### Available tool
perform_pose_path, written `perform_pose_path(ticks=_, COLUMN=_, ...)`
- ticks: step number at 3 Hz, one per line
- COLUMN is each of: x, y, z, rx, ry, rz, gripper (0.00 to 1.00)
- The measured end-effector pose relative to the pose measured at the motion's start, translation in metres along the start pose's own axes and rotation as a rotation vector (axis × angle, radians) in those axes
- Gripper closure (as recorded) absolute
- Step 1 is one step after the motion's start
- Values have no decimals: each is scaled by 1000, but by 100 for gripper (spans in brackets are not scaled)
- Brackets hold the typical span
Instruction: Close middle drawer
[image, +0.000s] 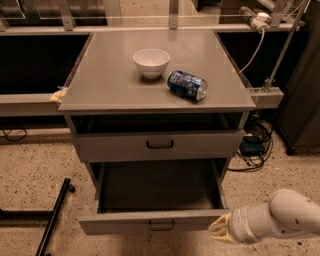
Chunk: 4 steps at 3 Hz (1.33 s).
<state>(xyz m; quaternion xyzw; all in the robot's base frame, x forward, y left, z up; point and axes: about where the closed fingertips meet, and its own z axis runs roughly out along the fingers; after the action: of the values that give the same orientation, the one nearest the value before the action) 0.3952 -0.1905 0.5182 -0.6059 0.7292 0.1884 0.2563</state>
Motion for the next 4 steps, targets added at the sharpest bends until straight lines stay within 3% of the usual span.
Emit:
perform_pose_path(ticks=1, x=10, y=1, z=60, rx=-51, ry=-86, rz=-21, gripper=100)
perform_pose_path(ticks=2, x=15, y=5, z=93, rx=-76, ry=-96, rz=-59, gripper=100)
perform_pose_path(ticks=4, x=18, y=5, z=97, rx=-62, ry=-82, rz=-69, gripper=100)
